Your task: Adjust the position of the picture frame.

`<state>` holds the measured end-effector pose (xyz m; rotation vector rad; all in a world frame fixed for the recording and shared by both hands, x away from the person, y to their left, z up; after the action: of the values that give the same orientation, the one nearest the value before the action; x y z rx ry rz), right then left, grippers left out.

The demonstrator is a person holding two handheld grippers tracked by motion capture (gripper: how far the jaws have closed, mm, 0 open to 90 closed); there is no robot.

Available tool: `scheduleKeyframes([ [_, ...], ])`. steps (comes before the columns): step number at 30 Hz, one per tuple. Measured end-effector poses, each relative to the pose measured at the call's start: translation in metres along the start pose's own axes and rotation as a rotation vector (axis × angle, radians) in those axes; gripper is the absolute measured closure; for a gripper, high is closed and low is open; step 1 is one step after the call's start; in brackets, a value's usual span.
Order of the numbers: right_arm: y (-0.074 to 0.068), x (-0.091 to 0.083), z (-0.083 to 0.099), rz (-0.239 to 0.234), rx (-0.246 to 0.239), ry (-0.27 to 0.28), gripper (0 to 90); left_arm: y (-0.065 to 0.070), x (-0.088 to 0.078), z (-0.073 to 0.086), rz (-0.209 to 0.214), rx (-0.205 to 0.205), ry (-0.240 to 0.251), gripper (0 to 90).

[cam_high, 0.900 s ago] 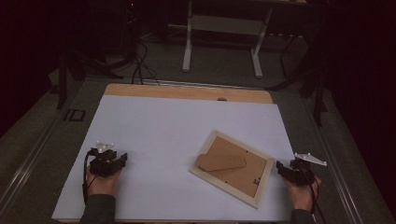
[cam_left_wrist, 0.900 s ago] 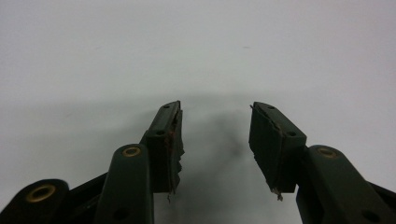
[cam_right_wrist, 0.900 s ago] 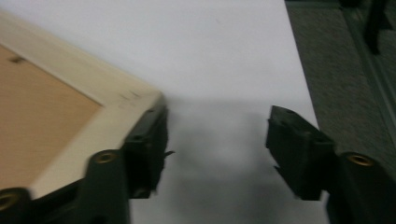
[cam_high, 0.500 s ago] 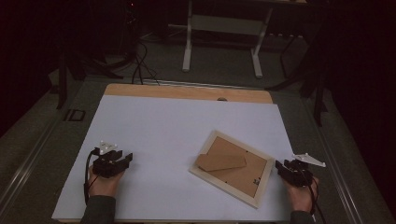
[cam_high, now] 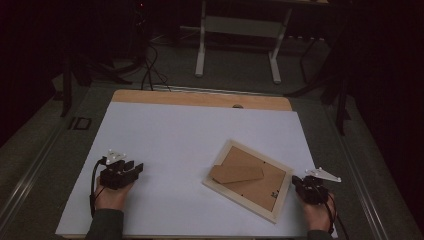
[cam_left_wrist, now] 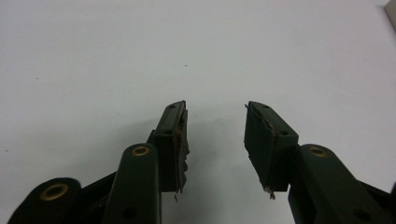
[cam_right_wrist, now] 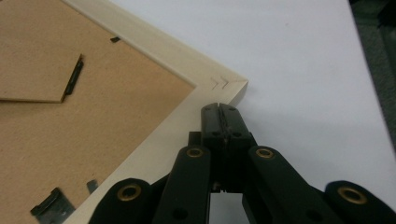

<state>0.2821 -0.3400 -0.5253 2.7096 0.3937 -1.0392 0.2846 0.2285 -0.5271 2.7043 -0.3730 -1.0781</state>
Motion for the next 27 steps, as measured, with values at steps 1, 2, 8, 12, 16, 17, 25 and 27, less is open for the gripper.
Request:
scheduleKeyframes([
  [1,0.000,0.000,0.001,-0.002,0.000,-0.001,89.9,0.001,0.000,0.000,0.006,0.003,-0.002,59.9],
  [2,0.000,0.000,0.001,-0.002,0.000,-0.001,89.9,0.001,0.000,0.000,0.006,0.003,-0.002,59.9],
  [8,0.000,0.001,0.004,-0.011,0.023,-0.018,89.9,-0.002,-0.001,0.000,0.003,-0.013,-0.004,58.8],
  [12,0.000,-0.001,0.009,-0.023,0.039,-0.031,89.9,-0.001,-0.003,-0.001,0.001,-0.008,0.014,58.2],
  [16,-0.001,-0.001,0.011,-0.033,0.045,-0.045,89.9,0.001,-0.003,-0.001,0.003,0.003,0.013,57.3],
  [17,-0.001,0.000,0.011,-0.042,0.050,-0.045,89.9,0.001,-0.002,-0.001,0.003,0.005,0.008,57.2],
  [25,-0.001,0.000,0.012,-0.059,0.053,-0.050,89.9,0.000,-0.002,-0.001,0.006,0.000,0.004,56.6],
  [27,-0.002,-0.001,0.013,-0.066,0.050,-0.050,89.9,0.000,-0.002,-0.001,0.003,-0.002,0.008,56.1],
])
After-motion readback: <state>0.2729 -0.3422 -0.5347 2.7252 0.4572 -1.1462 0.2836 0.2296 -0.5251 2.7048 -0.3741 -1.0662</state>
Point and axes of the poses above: each handheld gripper's, and its own axes: x roughly forward along the jaws, z roughly out of its underside, y roughly to its right, the point moved 1 cm from there along x, roughly forward along the jaws, and after that the axes turned 10 degrees about -x, right-handed, at the moved point
